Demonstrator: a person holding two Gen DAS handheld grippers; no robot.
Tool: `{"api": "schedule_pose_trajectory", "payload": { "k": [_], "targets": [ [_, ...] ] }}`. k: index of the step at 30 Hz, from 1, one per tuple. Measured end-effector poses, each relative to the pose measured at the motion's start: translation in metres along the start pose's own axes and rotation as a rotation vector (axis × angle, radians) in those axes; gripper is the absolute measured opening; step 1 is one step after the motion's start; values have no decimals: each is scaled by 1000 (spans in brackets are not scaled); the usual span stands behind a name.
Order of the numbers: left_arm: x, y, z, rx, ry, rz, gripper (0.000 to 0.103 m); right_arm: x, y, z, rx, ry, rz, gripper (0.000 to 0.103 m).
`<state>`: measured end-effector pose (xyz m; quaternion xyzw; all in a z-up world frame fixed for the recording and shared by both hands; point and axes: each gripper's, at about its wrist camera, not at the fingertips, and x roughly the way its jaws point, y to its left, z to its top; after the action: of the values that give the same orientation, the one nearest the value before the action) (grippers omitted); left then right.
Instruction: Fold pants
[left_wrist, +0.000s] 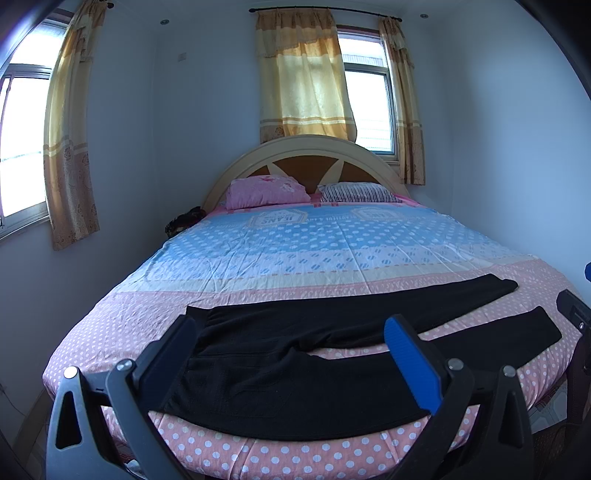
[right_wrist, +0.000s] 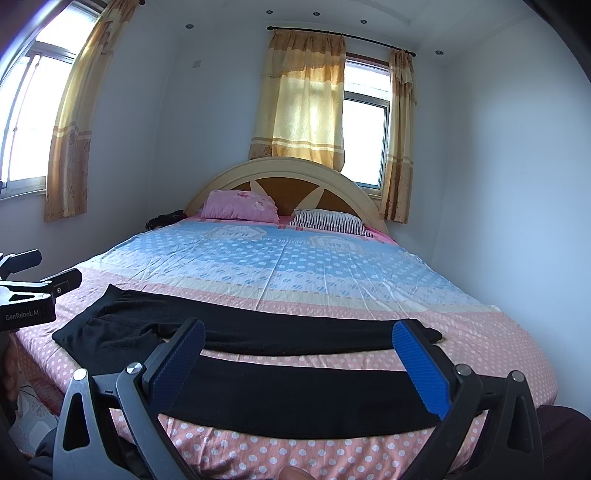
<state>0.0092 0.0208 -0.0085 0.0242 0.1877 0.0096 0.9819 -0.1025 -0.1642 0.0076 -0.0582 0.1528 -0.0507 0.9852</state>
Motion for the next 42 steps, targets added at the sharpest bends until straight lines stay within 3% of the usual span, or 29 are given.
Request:
{"api": "schedule_pose_trajectory", "payload": {
  "k": [23, 26, 30, 33, 37, 42],
  "targets": [
    [22, 4, -9, 3, 47, -3, 103, 29, 2, -13, -40, 75, 8, 102],
    [43, 15, -10, 6, 71, 8, 103, 46, -6, -21, -42, 97, 47, 102],
    [90, 47, -10, -28, 139, 56, 103, 92, -39, -36, 7, 196, 26, 102],
    [133, 81, -15, -63, 210, 109, 103, 127, -70, -48, 69, 272, -3, 102],
    [176, 107, -27, -21, 282, 201, 103, 161, -103, -59, 107, 341, -56, 102],
    [209, 131, -37, -9, 349, 266, 103, 199, -135, -64, 119, 404, -113, 102]
  ]
}}
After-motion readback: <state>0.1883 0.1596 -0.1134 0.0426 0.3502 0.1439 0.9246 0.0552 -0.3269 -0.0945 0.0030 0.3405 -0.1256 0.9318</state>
